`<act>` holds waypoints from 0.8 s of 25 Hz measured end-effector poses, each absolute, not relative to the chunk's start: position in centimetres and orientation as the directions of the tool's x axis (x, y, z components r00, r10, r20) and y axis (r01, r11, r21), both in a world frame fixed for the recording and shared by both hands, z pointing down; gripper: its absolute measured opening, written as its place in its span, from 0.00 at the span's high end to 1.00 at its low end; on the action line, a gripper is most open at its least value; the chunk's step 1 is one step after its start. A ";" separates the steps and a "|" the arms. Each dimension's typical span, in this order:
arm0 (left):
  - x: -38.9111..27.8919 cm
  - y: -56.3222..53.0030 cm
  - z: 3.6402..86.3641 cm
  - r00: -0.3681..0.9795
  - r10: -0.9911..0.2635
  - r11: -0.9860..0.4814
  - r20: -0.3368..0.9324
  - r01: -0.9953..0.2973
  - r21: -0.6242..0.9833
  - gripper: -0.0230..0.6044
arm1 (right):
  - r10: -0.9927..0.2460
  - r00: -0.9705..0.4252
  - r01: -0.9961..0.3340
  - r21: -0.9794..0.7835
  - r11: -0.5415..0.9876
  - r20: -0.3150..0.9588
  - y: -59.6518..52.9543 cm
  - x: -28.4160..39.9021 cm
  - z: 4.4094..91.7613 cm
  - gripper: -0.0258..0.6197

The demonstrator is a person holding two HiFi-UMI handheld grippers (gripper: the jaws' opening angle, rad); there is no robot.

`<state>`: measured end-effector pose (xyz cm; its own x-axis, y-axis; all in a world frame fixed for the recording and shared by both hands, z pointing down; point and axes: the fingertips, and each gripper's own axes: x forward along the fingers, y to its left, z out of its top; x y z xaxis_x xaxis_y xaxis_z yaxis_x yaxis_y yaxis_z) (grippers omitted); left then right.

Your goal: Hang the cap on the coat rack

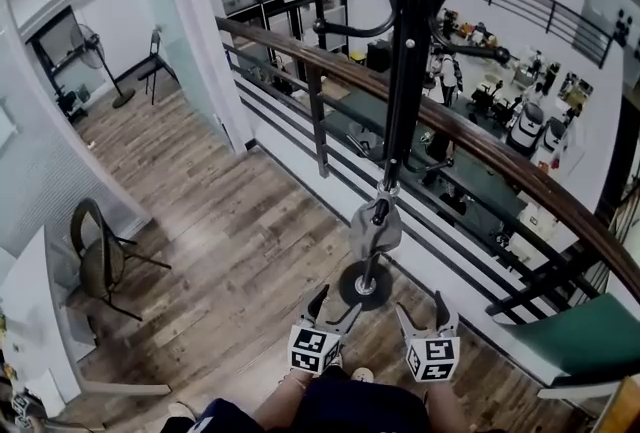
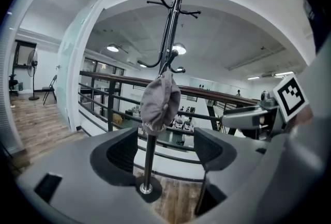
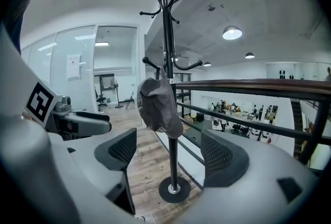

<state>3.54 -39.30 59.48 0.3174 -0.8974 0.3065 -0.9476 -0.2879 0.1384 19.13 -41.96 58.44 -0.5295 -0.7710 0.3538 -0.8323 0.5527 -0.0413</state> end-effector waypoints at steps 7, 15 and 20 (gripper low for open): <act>3.0 -37.1 60.7 0.295 -0.893 -0.260 0.341 -0.955 0.144 0.43 | -0.765 -0.530 -0.830 -0.038 0.557 0.366 -41.3 18.9 59.2 0.38; 2.8 -36.6 59.0 0.259 -0.920 -0.250 0.292 -0.966 0.070 0.56 | -0.749 -0.557 -0.806 -0.015 0.592 0.360 -40.0 17.1 59.1 0.47; 3.0 -35.9 59.0 0.244 -0.926 -0.233 0.287 -0.970 0.072 0.88 | -0.740 -0.574 -0.793 -0.013 0.609 0.352 -39.2 16.8 58.8 0.75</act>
<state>2.95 -35.86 59.04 0.2444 -0.9264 0.2866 -0.9697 -0.2334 0.0725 16.76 -39.24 58.81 -0.5739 -0.7396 0.3516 -0.7930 0.6091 -0.0129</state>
